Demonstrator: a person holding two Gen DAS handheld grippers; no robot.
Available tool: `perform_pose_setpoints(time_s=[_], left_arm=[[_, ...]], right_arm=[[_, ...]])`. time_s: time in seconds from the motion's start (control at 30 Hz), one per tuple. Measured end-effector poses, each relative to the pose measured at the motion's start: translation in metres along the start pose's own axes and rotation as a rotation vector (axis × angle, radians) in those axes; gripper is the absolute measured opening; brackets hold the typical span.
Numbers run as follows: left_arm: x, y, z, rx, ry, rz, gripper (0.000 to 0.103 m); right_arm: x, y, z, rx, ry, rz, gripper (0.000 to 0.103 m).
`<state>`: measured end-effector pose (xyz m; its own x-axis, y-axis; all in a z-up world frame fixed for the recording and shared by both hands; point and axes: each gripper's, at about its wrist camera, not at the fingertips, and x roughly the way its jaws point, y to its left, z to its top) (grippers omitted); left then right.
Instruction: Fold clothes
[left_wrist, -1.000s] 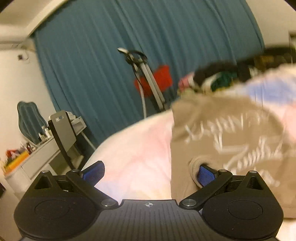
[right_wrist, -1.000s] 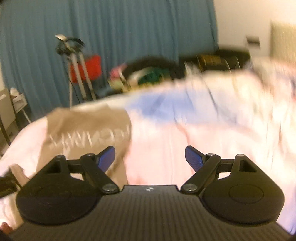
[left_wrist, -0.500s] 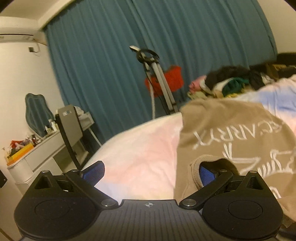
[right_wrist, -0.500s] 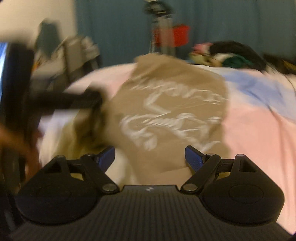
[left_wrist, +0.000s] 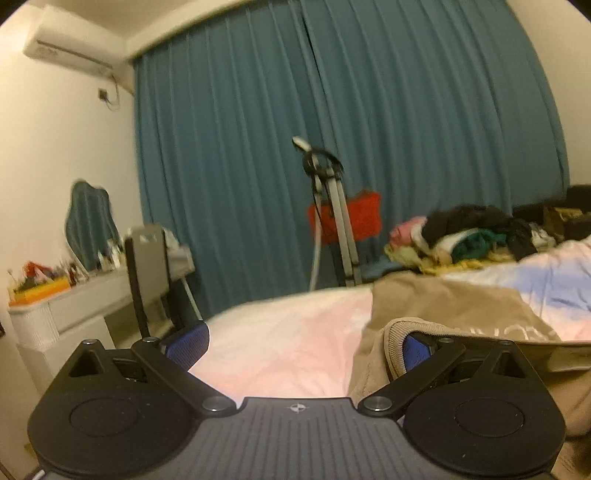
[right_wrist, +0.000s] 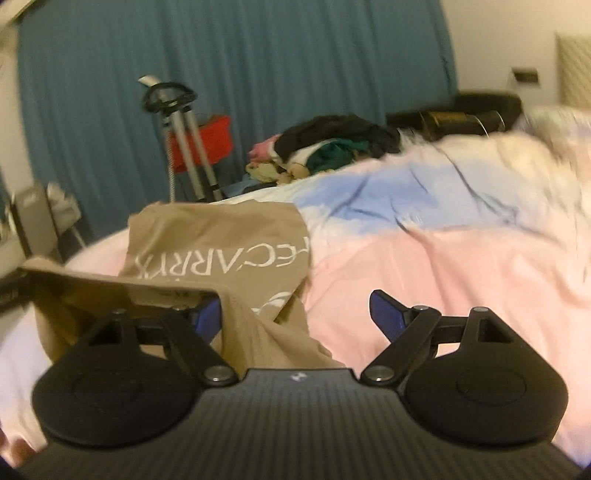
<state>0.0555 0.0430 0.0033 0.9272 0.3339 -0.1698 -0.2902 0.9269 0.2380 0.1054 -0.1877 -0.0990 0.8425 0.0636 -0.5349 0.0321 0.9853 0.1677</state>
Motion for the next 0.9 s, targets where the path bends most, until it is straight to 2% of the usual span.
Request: perform_pose_setpoints(time_s=[0.07, 0.2, 0.27, 0.37, 0.53, 0.57, 0.7, 0.9], left_arm=[[-0.007, 0.004, 0.005, -0.035, -0.037, 0.009, 0.103], [-0.01, 0.017, 0.009, -0.106, -0.043, 0.021, 0.103], [-0.012, 0.023, 0.012, -0.141, -0.046, 0.027, 0.103], [-0.015, 0.032, 0.015, -0.194, -0.05, 0.036, 0.103], [-0.022, 0.048, 0.026, -0.274, -0.07, 0.053, 0.103], [-0.026, 0.052, 0.034, -0.284, -0.085, 0.057, 0.103], [-0.043, 0.068, 0.064, -0.323, -0.146, 0.073, 0.103], [-0.068, 0.092, 0.109, -0.38, -0.239, 0.098, 0.103]], right_arm=[[0.011, -0.001, -0.004, 0.005, 0.082, 0.001, 0.084], [0.034, -0.004, -0.012, 0.014, 0.245, 0.004, 0.084], [0.034, -0.005, -0.013, 0.017, 0.259, 0.001, 0.084], [0.015, -0.01, -0.002, 0.042, 0.159, -0.022, 0.084], [-0.032, -0.028, 0.018, 0.139, -0.199, -0.095, 0.085], [-0.031, -0.027, 0.02, 0.12, -0.214, -0.103, 0.086], [-0.02, -0.019, 0.028, 0.077, -0.177, -0.132, 0.084], [-0.089, 0.003, 0.107, 0.051, -0.418, -0.107, 0.084]])
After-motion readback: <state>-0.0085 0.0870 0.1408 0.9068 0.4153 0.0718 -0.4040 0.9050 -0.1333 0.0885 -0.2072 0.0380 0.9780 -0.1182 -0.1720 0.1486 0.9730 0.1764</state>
